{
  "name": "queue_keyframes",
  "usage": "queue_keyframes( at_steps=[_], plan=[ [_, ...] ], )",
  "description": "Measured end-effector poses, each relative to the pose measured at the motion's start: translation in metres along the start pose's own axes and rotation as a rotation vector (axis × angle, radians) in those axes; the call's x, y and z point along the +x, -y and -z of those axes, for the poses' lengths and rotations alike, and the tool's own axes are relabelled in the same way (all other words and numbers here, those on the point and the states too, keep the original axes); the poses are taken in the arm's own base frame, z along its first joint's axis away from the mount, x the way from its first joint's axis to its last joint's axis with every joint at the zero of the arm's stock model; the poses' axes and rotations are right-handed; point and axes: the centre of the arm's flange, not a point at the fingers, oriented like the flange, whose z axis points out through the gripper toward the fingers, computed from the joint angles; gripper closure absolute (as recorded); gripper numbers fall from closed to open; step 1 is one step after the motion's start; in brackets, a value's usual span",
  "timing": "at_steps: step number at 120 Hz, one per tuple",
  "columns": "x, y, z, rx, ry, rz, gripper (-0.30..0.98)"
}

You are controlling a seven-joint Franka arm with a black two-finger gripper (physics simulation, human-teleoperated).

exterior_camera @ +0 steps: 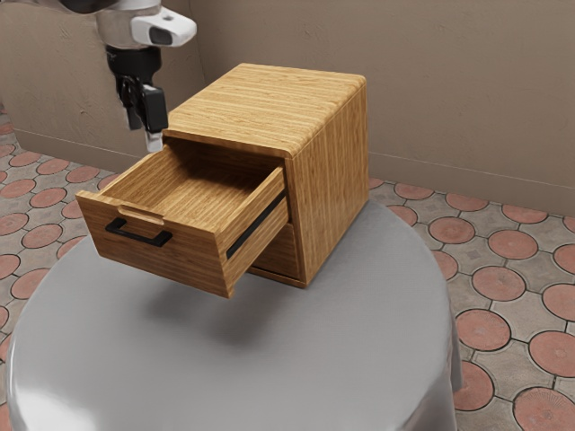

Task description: Push the drawer handle with one arm to close the drawer

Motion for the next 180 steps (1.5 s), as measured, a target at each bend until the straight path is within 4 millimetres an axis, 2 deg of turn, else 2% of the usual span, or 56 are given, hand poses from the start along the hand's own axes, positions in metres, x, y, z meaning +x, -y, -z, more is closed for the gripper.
queue_keyframes(
  at_steps=[24,25,27,31,34,38,42,50,57,63,70,78,87,101,119,130,152,169,180],
  plan=[
    [0.004,-0.012,0.006,0.007,-0.004,-0.087,0.0],
    [0.002,-0.013,0.01,0.011,-0.011,-0.089,0.0],
    [-0.01,-0.017,0.033,0.033,-0.051,-0.087,0.0],
    [-0.044,-0.029,0.08,0.081,-0.13,-0.076,0.0],
    [-0.068,-0.042,0.106,0.107,-0.169,-0.067,0.0],
    [-0.092,-0.066,0.128,0.125,-0.187,-0.065,0.0],
    [-0.107,-0.084,0.135,0.12,-0.179,-0.063,0.0],
    [-0.112,-0.097,0.111,0.045,-0.103,-0.039,0.0],
    [-0.11,-0.102,0.07,-0.023,-0.016,-0.005,0.0],
    [-0.12,-0.101,0.02,-0.087,0.047,0.057,0.0],
    [-0.128,-0.1,-0.018,-0.133,0.079,0.123,0.01],
    [-0.131,-0.099,-0.042,-0.157,0.085,0.181,0.14],
    [-0.124,-0.092,-0.071,-0.182,0.096,0.229,0.32],
    [-0.119,-0.077,-0.087,-0.188,0.072,0.313,0.55],
    [-0.094,-0.053,-0.114,-0.208,0.077,0.394,0.69],
    [-0.085,-0.043,-0.121,-0.202,0.058,0.434,0.73],
    [-0.08,-0.027,-0.126,-0.171,0.023,0.484,0.77],
    [-0.081,-0.012,-0.144,-0.167,0.018,0.512,0.78],
    [-0.081,-0.005,-0.148,-0.16,0.003,0.517,0.78]
  ],
)
